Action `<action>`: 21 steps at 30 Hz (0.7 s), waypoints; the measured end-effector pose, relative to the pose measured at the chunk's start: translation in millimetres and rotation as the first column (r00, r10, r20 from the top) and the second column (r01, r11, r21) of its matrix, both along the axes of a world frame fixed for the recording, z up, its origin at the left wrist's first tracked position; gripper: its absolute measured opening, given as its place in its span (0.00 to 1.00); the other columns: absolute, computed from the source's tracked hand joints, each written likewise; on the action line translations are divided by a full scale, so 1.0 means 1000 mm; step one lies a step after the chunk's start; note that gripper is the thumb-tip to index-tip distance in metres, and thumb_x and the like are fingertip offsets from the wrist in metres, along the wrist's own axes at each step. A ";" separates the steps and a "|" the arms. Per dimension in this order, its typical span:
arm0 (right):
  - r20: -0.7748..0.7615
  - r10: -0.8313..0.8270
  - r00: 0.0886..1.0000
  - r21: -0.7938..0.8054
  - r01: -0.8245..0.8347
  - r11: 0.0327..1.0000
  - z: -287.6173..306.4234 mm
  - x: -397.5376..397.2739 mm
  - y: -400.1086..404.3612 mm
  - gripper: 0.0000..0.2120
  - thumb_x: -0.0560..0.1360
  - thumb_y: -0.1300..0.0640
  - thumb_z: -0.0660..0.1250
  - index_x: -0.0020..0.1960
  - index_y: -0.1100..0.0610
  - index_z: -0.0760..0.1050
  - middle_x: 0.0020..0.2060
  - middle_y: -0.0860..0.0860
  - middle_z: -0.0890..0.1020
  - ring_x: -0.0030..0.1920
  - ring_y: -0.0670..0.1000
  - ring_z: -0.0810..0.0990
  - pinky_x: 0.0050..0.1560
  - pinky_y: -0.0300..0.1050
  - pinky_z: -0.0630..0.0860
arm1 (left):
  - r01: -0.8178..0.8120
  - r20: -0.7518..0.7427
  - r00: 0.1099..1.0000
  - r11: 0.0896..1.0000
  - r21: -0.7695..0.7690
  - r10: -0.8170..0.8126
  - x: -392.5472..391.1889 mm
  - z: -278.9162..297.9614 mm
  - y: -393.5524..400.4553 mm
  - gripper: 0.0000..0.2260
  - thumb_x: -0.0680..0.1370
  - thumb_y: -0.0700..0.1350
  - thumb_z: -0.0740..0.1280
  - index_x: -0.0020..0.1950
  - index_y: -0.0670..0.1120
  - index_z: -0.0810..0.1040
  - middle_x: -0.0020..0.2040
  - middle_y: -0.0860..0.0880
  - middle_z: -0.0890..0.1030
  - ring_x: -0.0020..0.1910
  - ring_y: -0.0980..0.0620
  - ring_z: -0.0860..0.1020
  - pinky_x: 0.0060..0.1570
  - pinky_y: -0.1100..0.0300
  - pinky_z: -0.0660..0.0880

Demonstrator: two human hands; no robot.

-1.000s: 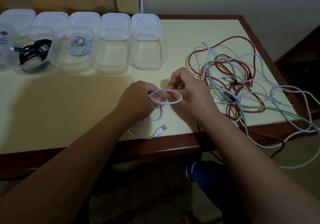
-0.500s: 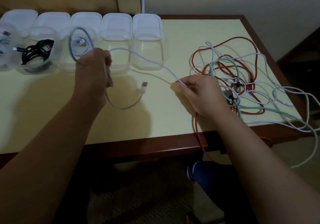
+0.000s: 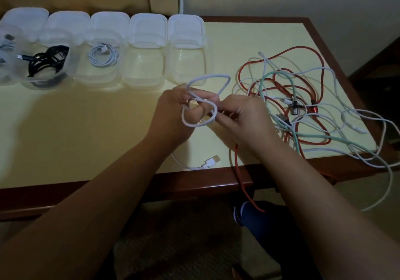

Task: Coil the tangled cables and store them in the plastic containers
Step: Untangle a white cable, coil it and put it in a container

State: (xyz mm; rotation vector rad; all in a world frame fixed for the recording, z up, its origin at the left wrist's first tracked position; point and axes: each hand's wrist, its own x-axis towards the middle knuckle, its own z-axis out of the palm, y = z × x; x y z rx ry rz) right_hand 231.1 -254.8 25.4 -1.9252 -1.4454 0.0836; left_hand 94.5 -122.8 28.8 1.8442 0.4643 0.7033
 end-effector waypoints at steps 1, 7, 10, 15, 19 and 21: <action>-0.006 -0.002 1.000 -0.003 0.002 1.000 0.000 -0.001 0.000 0.08 0.79 0.52 0.73 0.50 0.55 0.87 0.37 0.47 0.83 0.37 0.46 0.79 0.39 0.45 0.74 | 0.010 -0.014 1.000 1.000 0.009 -0.010 0.000 0.001 0.002 0.05 0.75 0.34 0.75 0.48 0.41 0.88 0.43 0.50 0.87 0.45 0.53 0.85 0.48 0.59 0.80; -0.086 -0.050 0.995 -0.077 0.044 0.996 0.005 -0.001 -0.003 0.10 0.81 0.47 0.71 0.56 0.50 0.87 0.37 0.40 0.83 0.33 0.40 0.78 0.36 0.32 0.67 | -0.071 0.080 0.993 0.989 -0.130 0.082 -0.006 0.017 0.008 0.03 0.79 0.36 0.72 0.50 0.39 0.84 0.41 0.51 0.84 0.39 0.62 0.81 0.42 0.69 0.73; -0.150 -0.103 0.983 -0.146 0.081 0.986 0.003 0.006 -0.008 0.10 0.81 0.48 0.71 0.54 0.52 0.87 0.30 0.39 0.79 0.31 0.39 0.77 0.32 0.30 0.66 | -0.306 0.079 0.932 0.884 -0.353 0.354 -0.015 0.027 0.037 0.02 0.79 0.43 0.72 0.50 0.47 0.85 0.31 0.58 0.77 0.29 0.63 0.72 0.33 0.67 0.68; -0.238 -0.131 0.962 -0.130 0.102 0.986 0.002 0.013 -0.013 0.11 0.81 0.45 0.71 0.46 0.51 0.86 0.28 0.49 0.78 0.29 0.50 0.74 0.33 0.45 0.66 | -0.435 0.037 0.844 0.722 -0.538 0.535 -0.039 0.034 0.074 0.04 0.81 0.48 0.69 0.46 0.52 0.81 0.37 0.56 0.76 0.29 0.59 0.65 0.28 0.63 0.61; -0.267 -0.118 0.956 -0.025 0.115 0.993 0.011 0.009 -0.012 0.11 0.85 0.54 0.64 0.50 0.53 0.84 0.28 0.47 0.75 0.29 0.48 0.72 0.32 0.47 0.66 | -0.265 0.069 0.948 0.888 -0.374 0.312 -0.032 0.032 0.060 0.10 0.84 0.43 0.62 0.44 0.53 0.76 0.45 0.49 0.86 0.27 0.56 0.64 0.24 0.63 0.59; -0.234 -0.091 0.968 -0.001 0.093 0.996 0.014 0.004 -0.010 0.11 0.85 0.56 0.63 0.52 0.56 0.84 0.32 0.45 0.78 0.35 0.44 0.75 0.36 0.41 0.68 | -0.169 0.009 0.983 0.934 -0.315 0.181 -0.024 0.031 0.043 0.11 0.83 0.39 0.63 0.43 0.49 0.74 0.37 0.49 0.84 0.26 0.57 0.67 0.24 0.66 0.61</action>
